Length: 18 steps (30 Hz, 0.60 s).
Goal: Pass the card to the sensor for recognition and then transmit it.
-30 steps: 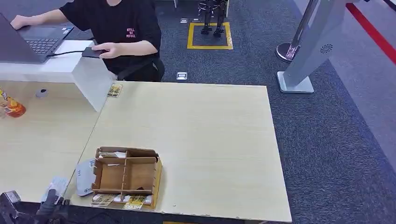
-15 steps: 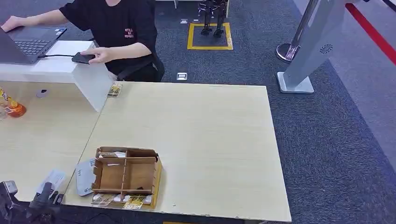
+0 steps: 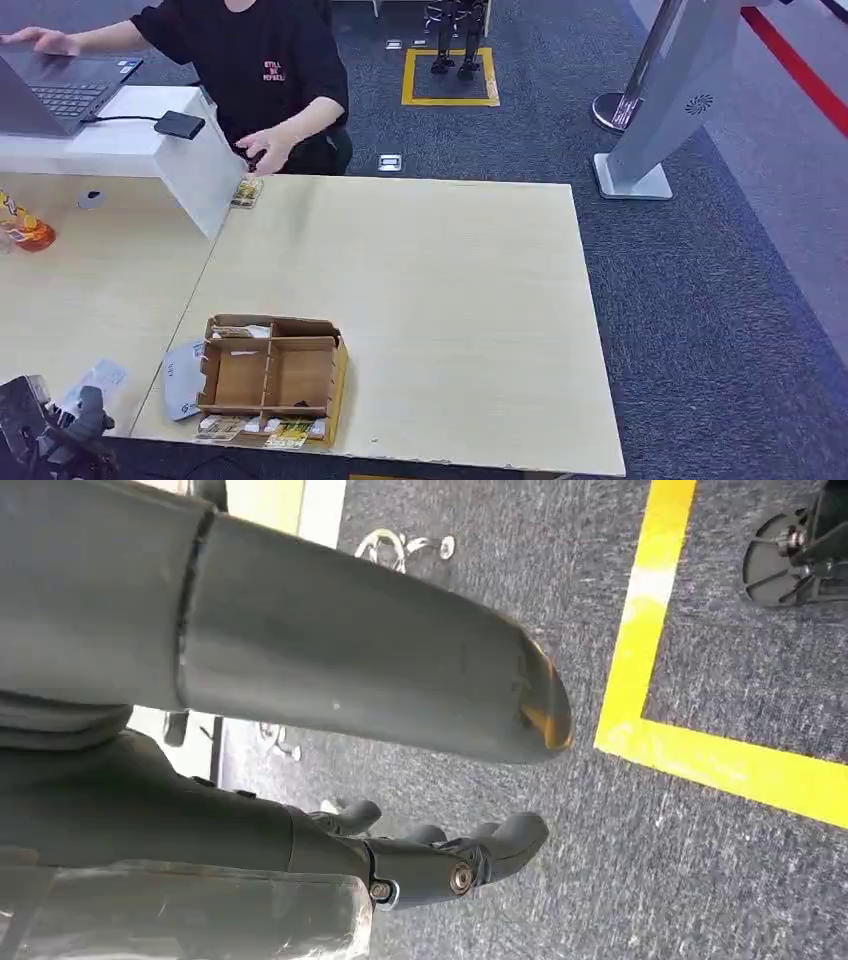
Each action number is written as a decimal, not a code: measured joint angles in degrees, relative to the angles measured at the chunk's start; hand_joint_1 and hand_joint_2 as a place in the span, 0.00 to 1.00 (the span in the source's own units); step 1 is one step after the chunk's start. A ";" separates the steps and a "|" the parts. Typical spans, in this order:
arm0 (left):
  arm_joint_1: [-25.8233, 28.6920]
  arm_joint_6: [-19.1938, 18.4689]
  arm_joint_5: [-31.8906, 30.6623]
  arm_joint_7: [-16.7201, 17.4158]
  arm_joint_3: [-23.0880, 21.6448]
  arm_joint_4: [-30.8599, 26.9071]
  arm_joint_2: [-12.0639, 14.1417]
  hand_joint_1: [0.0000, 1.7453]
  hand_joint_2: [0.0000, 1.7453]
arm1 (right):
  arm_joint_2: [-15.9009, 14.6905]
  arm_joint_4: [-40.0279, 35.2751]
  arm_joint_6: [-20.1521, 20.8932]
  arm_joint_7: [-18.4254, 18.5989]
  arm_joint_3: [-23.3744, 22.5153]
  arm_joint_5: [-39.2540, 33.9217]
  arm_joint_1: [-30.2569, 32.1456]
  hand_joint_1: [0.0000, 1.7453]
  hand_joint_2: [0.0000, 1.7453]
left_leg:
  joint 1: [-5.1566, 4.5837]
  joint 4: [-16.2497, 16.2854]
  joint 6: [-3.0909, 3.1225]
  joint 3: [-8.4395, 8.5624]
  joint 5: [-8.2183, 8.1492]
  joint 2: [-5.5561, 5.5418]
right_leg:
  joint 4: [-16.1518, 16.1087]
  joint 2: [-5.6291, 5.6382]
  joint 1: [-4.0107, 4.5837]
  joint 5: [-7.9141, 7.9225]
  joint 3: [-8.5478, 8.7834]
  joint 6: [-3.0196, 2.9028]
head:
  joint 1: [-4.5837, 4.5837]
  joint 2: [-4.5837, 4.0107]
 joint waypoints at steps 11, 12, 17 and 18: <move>0.73 5.86 -11.74 -8.18 -5.38 -12.29 -2.08 1.00 1.00 | 0.68 -0.09 -0.04 0.02 -1.25 -2.01 0.12 0.00 0.00 | 0.02 0.02 0.00 -0.02 0.00 0.00 | -0.01 0.01 0.00 0.00 -0.04 0.00 | 0.00 0.00; 0.71 6.62 -13.21 -9.12 -5.95 -13.44 -2.16 1.00 1.00 | 0.88 -0.11 -0.02 0.15 -1.44 -2.23 0.16 0.00 0.00 | 0.02 0.01 0.00 -0.01 0.00 0.00 | -0.01 0.00 0.00 0.00 -0.04 0.00 | -0.02 0.00; 0.23 8.04 -22.39 -13.72 -8.28 -17.18 -2.86 1.00 1.00 | 1.55 -0.41 0.11 0.35 -2.03 -2.80 0.27 0.00 0.00 | 0.02 0.02 0.00 -0.01 0.00 0.01 | -0.01 0.01 0.00 0.01 -0.05 0.00 | -0.02 0.00; -0.09 8.04 -24.42 -14.21 -8.43 -17.63 -3.14 1.00 1.00 | 1.60 -0.53 0.20 0.35 -2.12 -2.80 0.27 0.00 0.00 | 0.02 0.02 0.00 -0.01 0.00 0.01 | -0.01 0.01 0.00 0.01 -0.04 0.00 | 0.00 0.00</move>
